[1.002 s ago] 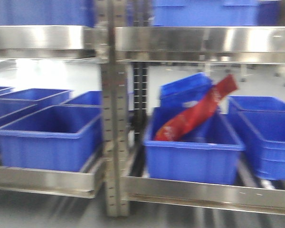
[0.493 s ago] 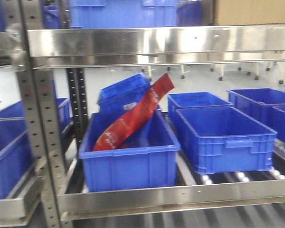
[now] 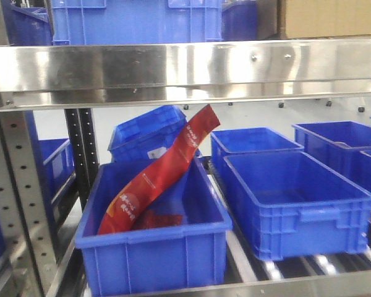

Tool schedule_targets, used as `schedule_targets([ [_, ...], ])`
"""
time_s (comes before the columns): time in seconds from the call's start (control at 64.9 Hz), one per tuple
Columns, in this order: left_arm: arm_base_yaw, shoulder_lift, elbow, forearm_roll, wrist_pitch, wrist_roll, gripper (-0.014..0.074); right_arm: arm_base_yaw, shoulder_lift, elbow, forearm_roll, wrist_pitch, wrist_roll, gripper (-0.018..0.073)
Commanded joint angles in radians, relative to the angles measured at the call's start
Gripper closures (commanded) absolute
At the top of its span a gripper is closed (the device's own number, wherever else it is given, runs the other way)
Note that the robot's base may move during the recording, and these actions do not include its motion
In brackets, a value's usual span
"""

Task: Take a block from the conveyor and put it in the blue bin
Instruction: 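Turn and approach the shelf, stopping in front of a blue bin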

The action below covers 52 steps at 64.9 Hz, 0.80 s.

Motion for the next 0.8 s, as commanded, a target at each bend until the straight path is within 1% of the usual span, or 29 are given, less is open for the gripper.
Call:
schedule_targets([
  [0.0, -0.008, -0.006, 0.001, -0.007, -0.024, -0.003, 0.0707, 0.001, -0.002, -0.001, -0.006, -0.023, -0.006, 0.0713],
  [0.786, -0.008, -0.006, 0.001, -0.007, -0.024, -0.003, 0.0707, 0.001, -0.002, -0.001, -0.006, -0.023, -0.006, 0.0713],
])
